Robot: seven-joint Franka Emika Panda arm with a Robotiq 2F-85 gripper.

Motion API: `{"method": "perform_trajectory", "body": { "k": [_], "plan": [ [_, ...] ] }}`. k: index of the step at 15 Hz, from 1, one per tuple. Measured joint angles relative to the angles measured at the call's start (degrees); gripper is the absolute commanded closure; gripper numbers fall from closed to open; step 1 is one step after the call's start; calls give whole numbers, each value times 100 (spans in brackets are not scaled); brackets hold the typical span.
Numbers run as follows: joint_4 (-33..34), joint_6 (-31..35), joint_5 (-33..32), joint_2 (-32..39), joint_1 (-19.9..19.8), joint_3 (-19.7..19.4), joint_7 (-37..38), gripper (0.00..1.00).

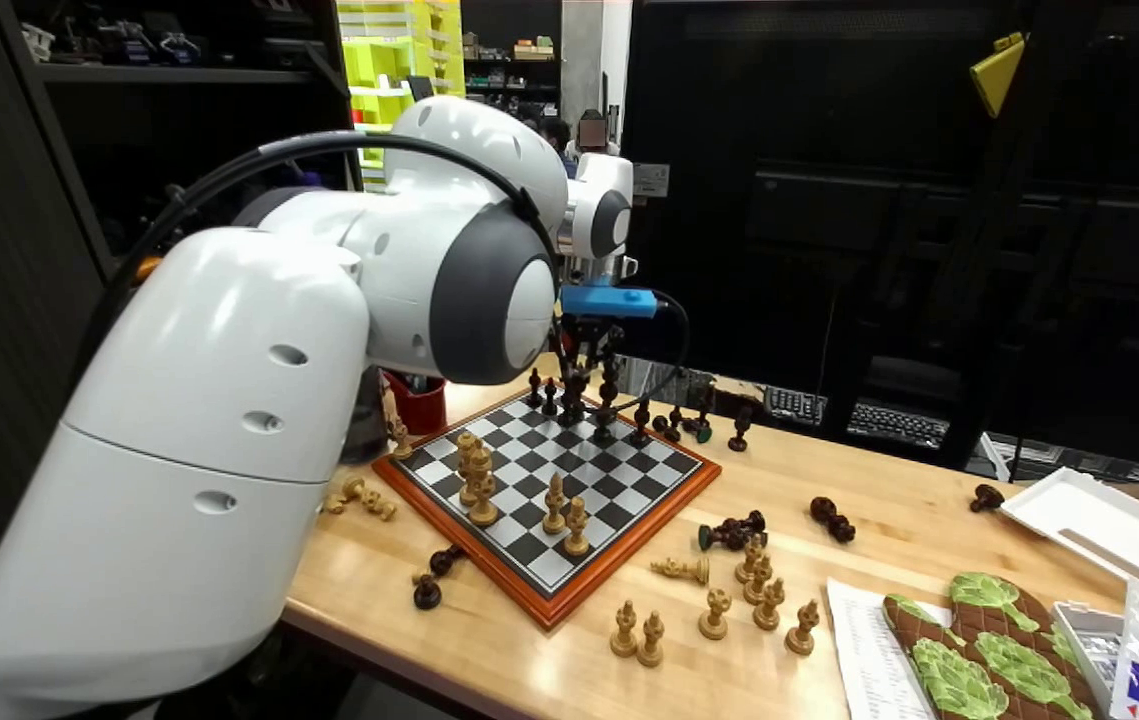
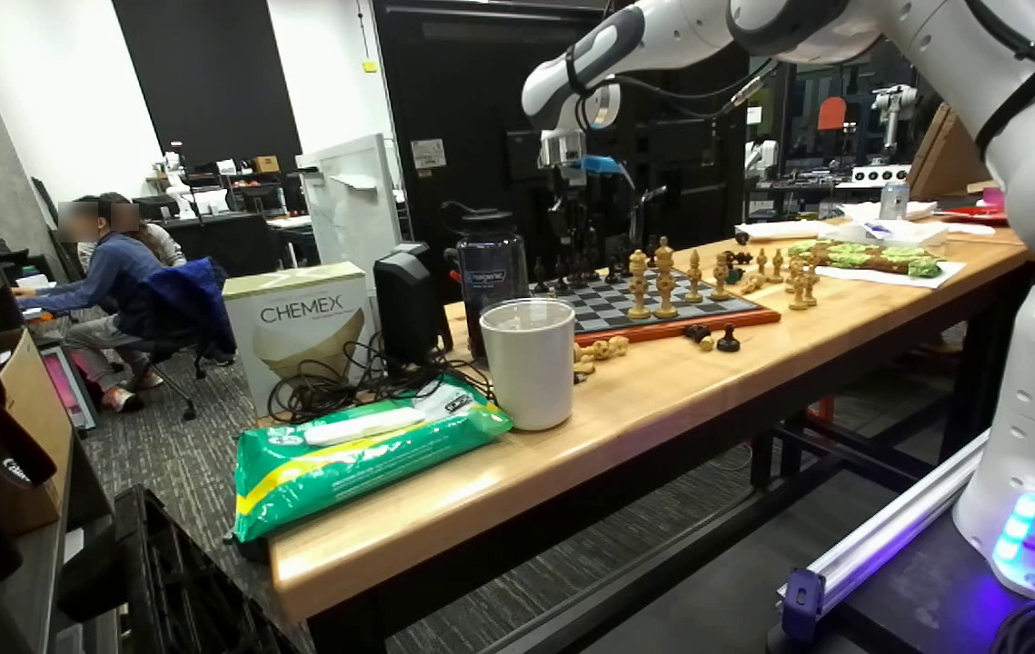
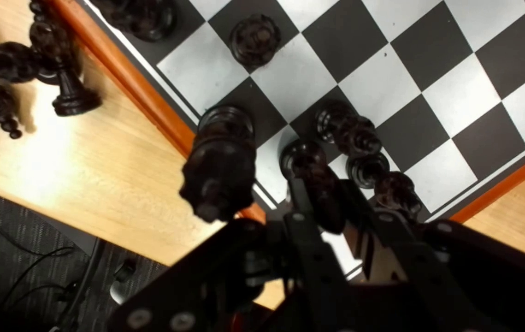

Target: Move the bishop to 8c

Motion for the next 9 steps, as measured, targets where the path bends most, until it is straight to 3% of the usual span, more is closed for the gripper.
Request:
{"method": "perform_trajectory", "body": {
  "k": [9],
  "plan": [
    [110, 0, -63, 78, -15, -1, -83, 95]
  ]
}}
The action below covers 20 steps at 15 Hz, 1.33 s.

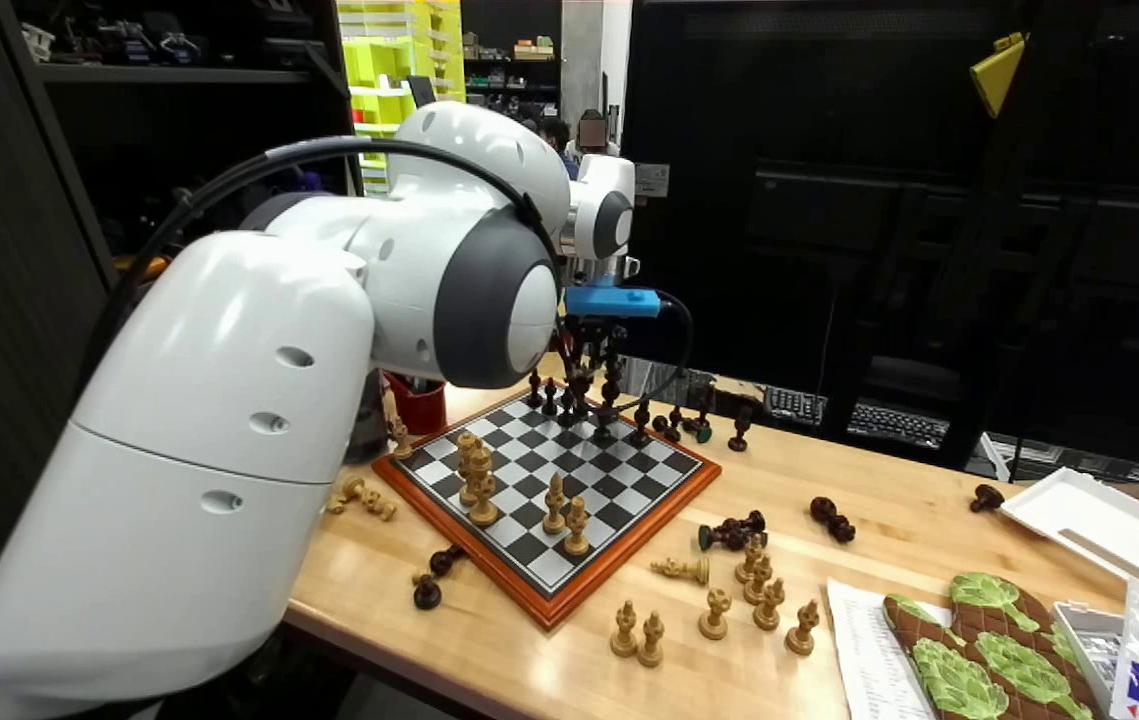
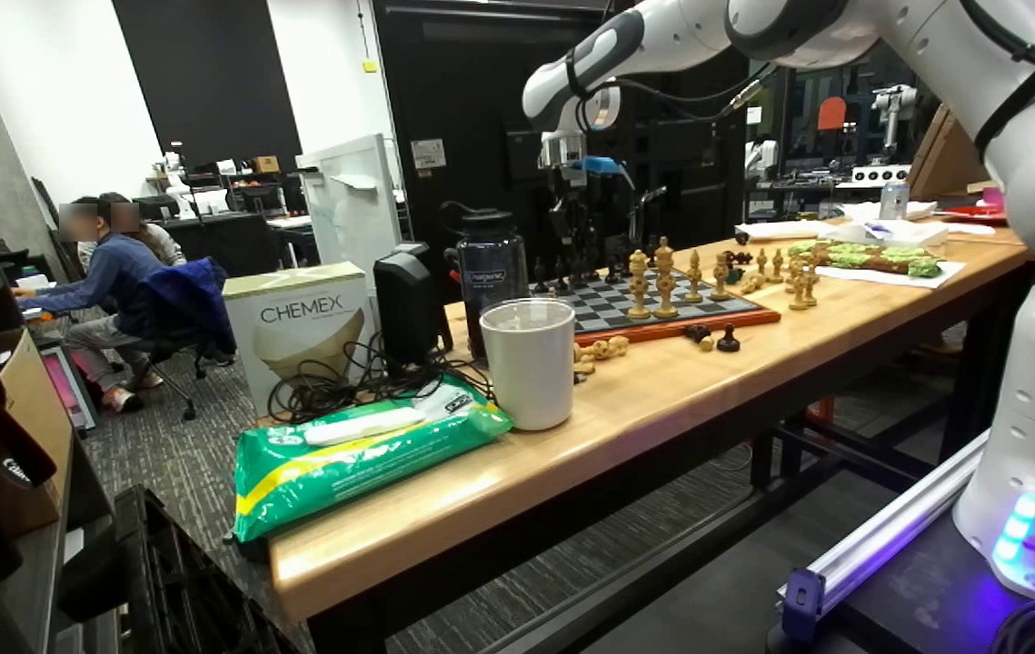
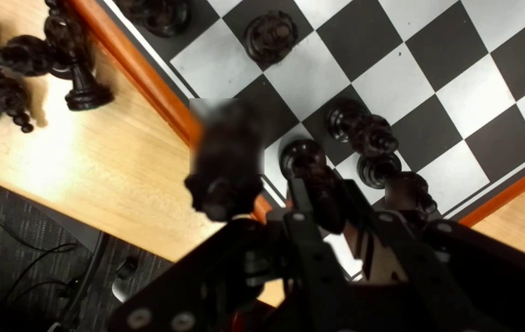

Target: Move the bishop to 8c

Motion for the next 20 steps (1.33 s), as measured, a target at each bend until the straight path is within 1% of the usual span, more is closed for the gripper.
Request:
{"method": "perform_trajectory", "body": {
  "k": [10, 11, 12, 13, 16, 17, 20],
  "plan": [
    [123, 0, -5, 81, 0, 0, -18, 95],
    [134, 0, -5, 89, 0, 0, -19, 70],
    [145, 0, -5, 97, 0, 0, -19, 52],
    [155, -1, -5, 102, 0, 0, -19, 48],
    [177, -2, -5, 107, 0, 0, -21, 30],
    [181, -2, -5, 107, 0, 0, -21, 22],
    [185, -2, -5, 107, 0, 0, -21, 2]
  ]
}}
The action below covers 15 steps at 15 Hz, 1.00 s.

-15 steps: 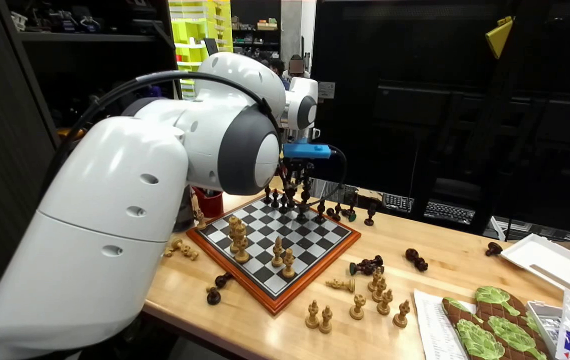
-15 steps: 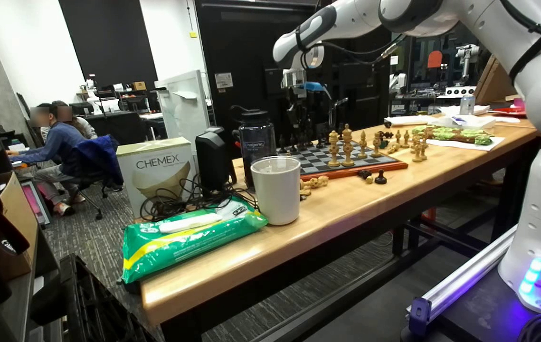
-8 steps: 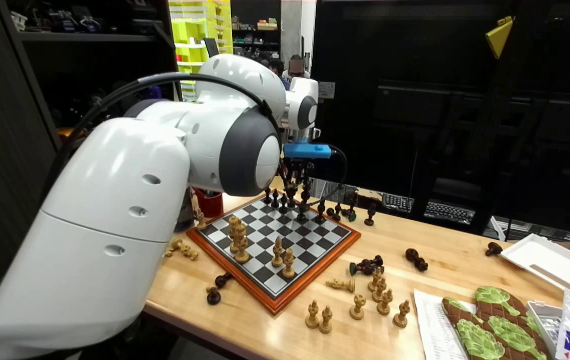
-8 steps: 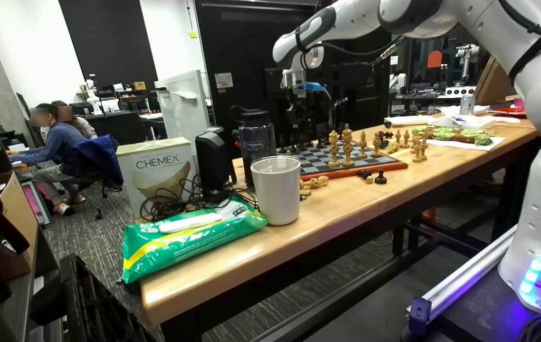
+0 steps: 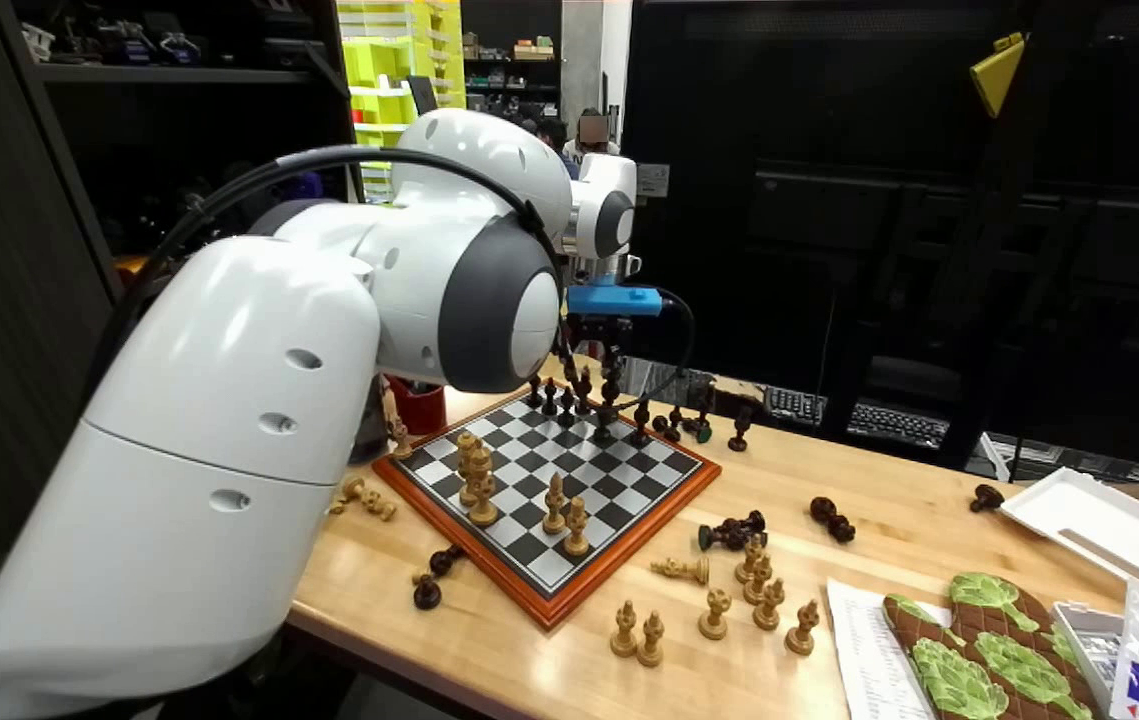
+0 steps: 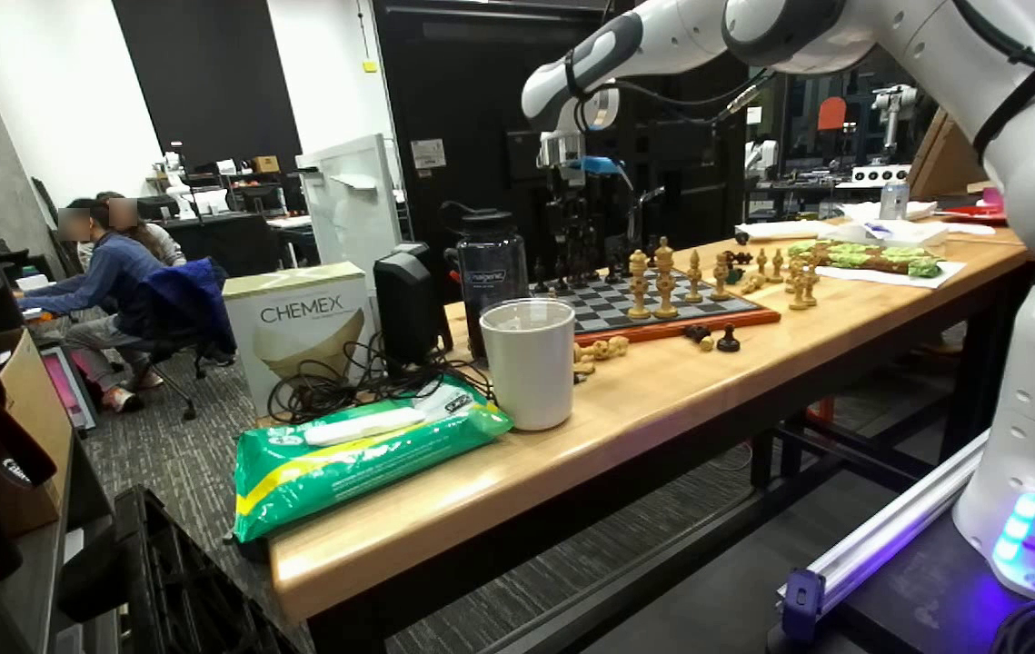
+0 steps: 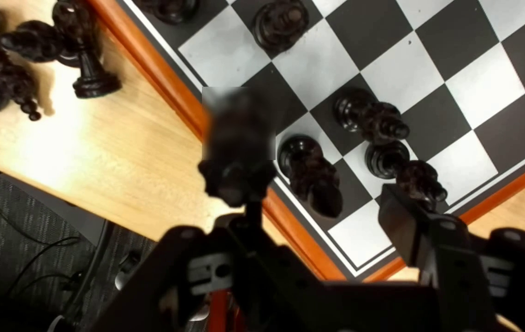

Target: Move the bishop to 8c

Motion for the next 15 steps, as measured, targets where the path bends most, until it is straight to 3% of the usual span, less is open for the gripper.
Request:
{"method": "perform_trajectory", "body": {
  "k": [15],
  "plan": [
    [417, -126, -161, -172, 135, -20, 214, 0]
  ]
}}
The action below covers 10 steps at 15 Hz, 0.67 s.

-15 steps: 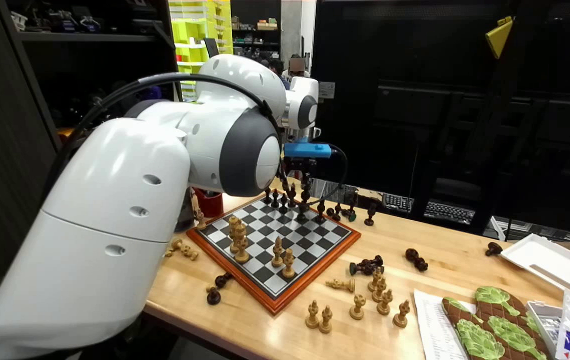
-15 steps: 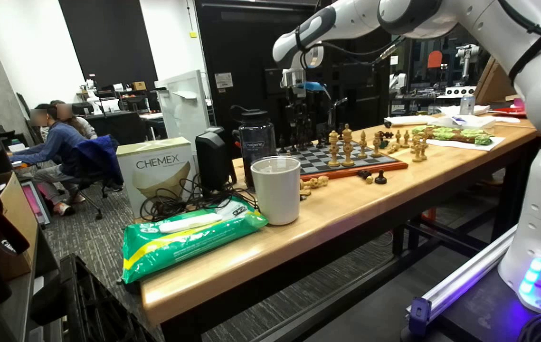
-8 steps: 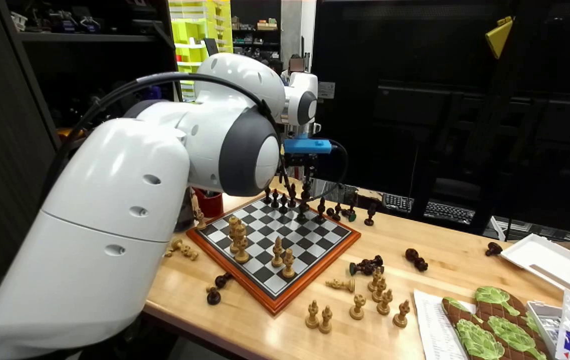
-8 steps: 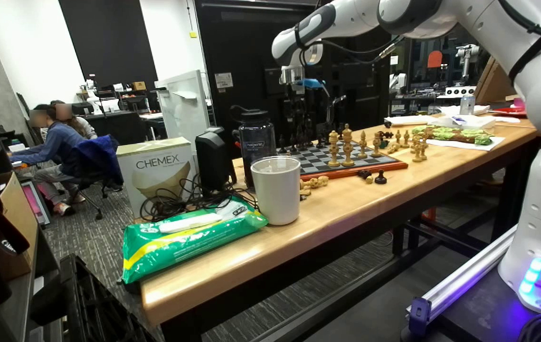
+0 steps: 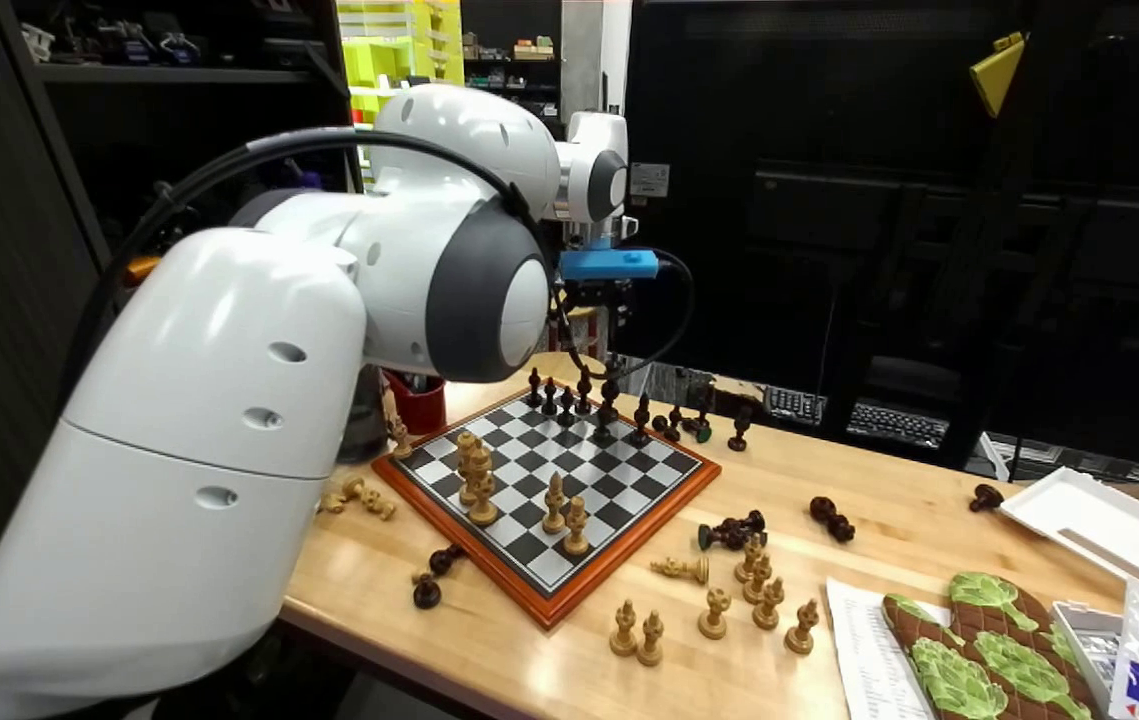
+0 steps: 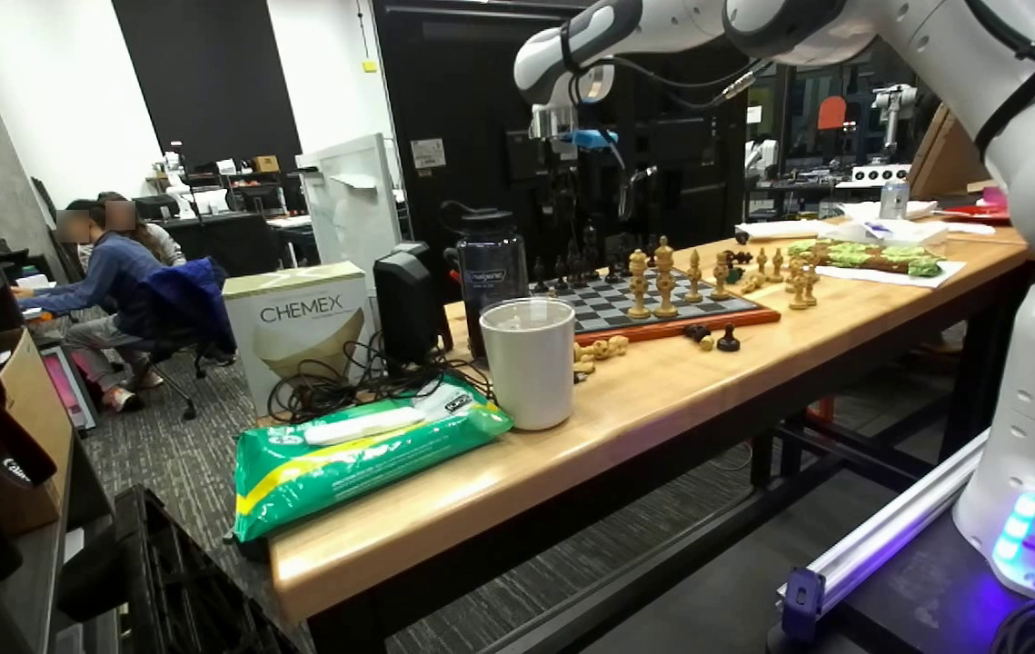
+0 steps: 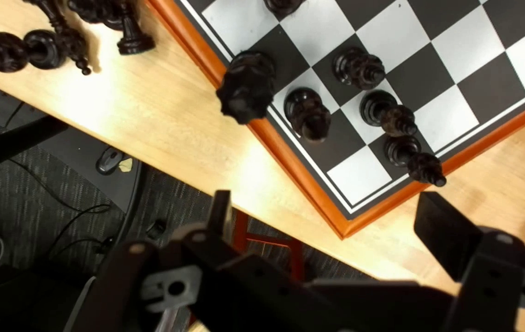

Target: Move the bishop to 8c

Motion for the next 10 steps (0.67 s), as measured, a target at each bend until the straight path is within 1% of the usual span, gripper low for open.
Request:
{"method": "perform_trajectory", "body": {
  "k": [2, 5, 8, 10],
  "plan": [
    [-21, -45, -16, -150, 46, -18, 209, 0],
    [-212, -132, -110, -486, 160, -51, 727, 0],
    [-687, -114, -180, -945, 281, -60, 1319, 0],
    [-1161, -9, -185, -1305, 345, -60, 1663, 0]
  ]
}}
